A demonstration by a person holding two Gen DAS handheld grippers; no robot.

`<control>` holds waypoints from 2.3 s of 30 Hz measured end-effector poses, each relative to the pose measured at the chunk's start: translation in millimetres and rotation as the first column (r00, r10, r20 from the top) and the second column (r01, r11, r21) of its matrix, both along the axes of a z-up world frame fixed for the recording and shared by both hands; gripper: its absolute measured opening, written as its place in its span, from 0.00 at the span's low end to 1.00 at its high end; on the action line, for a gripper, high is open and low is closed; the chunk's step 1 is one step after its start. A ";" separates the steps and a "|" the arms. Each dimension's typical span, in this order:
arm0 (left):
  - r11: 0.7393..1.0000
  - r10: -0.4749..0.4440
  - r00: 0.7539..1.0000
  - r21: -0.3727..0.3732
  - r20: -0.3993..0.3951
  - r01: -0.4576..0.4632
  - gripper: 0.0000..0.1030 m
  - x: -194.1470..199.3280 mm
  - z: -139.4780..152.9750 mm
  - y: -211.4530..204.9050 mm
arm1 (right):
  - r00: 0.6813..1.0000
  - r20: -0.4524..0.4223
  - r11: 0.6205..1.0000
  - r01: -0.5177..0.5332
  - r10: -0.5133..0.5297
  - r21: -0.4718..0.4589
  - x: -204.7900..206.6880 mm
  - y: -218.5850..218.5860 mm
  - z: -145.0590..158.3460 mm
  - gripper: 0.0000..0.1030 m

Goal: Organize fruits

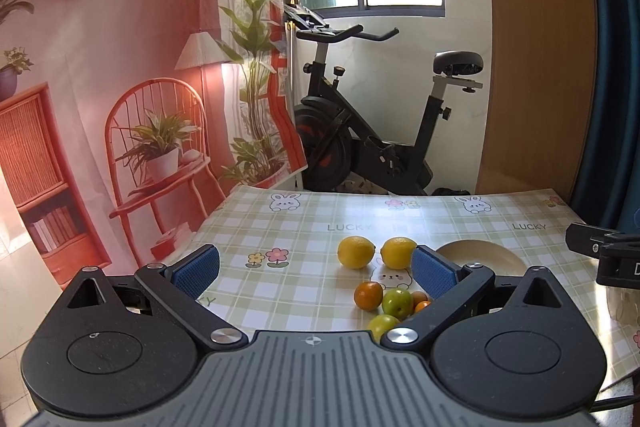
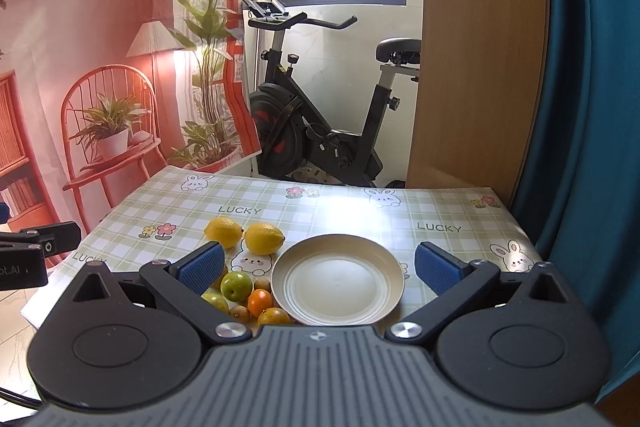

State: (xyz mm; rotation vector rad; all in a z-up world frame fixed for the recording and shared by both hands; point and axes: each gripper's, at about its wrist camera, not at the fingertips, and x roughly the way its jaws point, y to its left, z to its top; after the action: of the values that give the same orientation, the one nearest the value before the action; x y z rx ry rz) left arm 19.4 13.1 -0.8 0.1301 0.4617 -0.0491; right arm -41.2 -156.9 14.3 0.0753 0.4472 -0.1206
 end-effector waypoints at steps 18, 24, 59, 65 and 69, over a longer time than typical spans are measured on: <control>0.994 0.030 0.993 0.101 0.115 -0.041 1.00 56.6 -33.1 -29.3 | 0.998 0.006 0.993 0.068 -0.068 0.095 72.4 -44.6 -54.5 1.00; 0.998 0.021 0.998 0.065 0.062 -0.025 1.00 73.7 -46.3 -25.4 | 0.998 -0.037 0.993 0.056 -0.053 0.101 85.0 -40.8 -78.2 1.00; 0.987 -0.111 0.984 -0.128 -0.137 0.094 0.94 85.0 -103.0 -4.8 | 0.977 -0.145 0.973 -0.128 0.157 0.192 96.4 -21.3 -130.8 1.00; 0.991 -0.110 0.986 -0.085 -0.124 0.100 0.94 76.3 -105.0 -12.7 | 0.977 -0.156 0.982 -0.127 0.148 0.140 92.7 -13.3 -130.2 1.00; 0.992 -0.104 0.985 -0.085 -0.140 0.092 0.94 74.3 -105.6 -12.4 | 0.977 -0.154 0.983 -0.124 0.144 0.132 90.2 -12.1 -130.7 1.00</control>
State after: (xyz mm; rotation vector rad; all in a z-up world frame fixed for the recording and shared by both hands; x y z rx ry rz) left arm 93.7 0.7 -106.4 0.0729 0.5964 -0.1740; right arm 49.0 -169.0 -116.4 0.1553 0.6221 0.0342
